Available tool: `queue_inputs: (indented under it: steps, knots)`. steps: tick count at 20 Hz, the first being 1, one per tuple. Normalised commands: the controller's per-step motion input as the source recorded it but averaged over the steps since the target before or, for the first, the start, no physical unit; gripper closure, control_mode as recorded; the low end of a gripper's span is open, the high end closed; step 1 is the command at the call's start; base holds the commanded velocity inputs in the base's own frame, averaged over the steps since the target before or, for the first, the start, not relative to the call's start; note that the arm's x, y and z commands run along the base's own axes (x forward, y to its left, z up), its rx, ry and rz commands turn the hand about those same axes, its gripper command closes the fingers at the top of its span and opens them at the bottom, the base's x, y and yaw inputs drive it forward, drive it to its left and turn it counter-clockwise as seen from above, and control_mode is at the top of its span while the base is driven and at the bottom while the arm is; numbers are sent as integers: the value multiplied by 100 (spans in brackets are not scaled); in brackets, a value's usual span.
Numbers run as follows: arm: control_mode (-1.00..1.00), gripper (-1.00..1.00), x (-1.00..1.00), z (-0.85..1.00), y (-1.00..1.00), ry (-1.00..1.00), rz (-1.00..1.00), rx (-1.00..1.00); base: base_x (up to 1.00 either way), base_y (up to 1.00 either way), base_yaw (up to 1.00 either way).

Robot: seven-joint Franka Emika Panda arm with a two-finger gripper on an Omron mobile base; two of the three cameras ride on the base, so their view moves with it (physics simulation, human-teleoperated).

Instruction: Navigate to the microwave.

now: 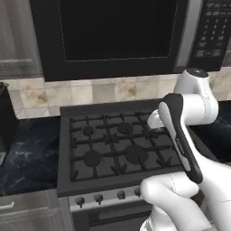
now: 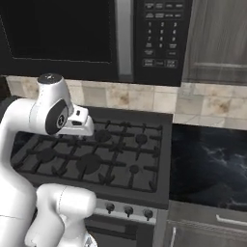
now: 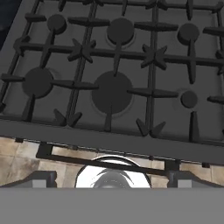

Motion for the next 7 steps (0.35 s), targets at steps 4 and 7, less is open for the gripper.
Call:
queue_inputs:
  steps: [4,7]
  knots:
    - [100,-100,0,0,0,0,0,0,48,0,19]
    - [100,-100,0,0,0,0,0,0,32,0,8]
